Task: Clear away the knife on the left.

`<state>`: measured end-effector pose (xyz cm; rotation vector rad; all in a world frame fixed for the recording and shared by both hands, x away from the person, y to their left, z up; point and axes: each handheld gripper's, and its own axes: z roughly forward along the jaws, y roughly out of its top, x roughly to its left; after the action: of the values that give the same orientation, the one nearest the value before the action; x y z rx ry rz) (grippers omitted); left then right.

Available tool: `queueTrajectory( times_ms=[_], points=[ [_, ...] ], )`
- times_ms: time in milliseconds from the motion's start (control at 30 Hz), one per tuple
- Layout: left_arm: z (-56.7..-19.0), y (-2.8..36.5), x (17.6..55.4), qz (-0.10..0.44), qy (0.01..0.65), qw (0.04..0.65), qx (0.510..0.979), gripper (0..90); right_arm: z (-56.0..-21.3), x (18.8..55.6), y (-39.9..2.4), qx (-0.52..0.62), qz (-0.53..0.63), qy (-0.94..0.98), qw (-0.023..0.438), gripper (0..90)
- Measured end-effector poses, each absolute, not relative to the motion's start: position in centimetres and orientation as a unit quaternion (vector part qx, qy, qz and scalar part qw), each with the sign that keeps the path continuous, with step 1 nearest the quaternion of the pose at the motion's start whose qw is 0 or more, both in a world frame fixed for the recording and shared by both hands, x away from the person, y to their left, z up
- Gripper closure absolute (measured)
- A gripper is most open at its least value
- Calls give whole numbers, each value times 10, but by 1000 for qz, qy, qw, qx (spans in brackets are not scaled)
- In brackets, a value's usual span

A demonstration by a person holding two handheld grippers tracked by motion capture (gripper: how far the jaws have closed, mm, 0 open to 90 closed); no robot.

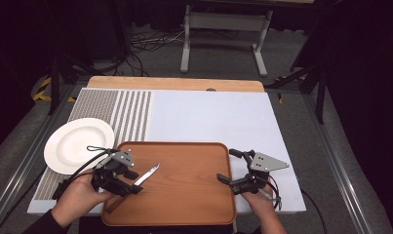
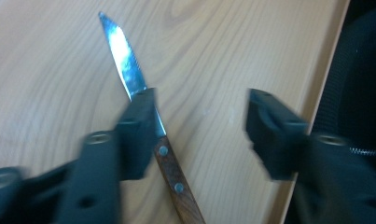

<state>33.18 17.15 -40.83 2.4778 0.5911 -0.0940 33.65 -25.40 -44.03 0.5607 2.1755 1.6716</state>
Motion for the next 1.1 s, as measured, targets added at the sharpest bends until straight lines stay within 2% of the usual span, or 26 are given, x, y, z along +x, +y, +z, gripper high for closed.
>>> queueTrajectory(
  times_ms=[33,67,100,167,267,567,833,1100],
  points=[
    [-406,169,331,-21,196,284,938,575,-440,336,-254,197,588,766,170,49],
    [-406,169,331,-21,196,284,938,650,-440,336,-254,197,588,766,170,49],
    [-405,166,329,-8,180,280,943,650,-440,337,-254,197,587,766,170,49],
    [-405,163,328,2,160,267,950,781,-441,337,-254,197,588,766,168,49],
    [-407,158,328,8,135,255,957,900,-441,337,-254,198,587,767,168,50],
    [-423,150,336,16,100,202,974,900,-441,337,-254,197,588,766,168,49],
    [-435,148,339,8,75,188,979,900,-442,338,-254,198,586,767,167,49],
    [-441,147,341,6,77,189,979,900,-442,338,-255,200,587,767,165,50]
  ],
)
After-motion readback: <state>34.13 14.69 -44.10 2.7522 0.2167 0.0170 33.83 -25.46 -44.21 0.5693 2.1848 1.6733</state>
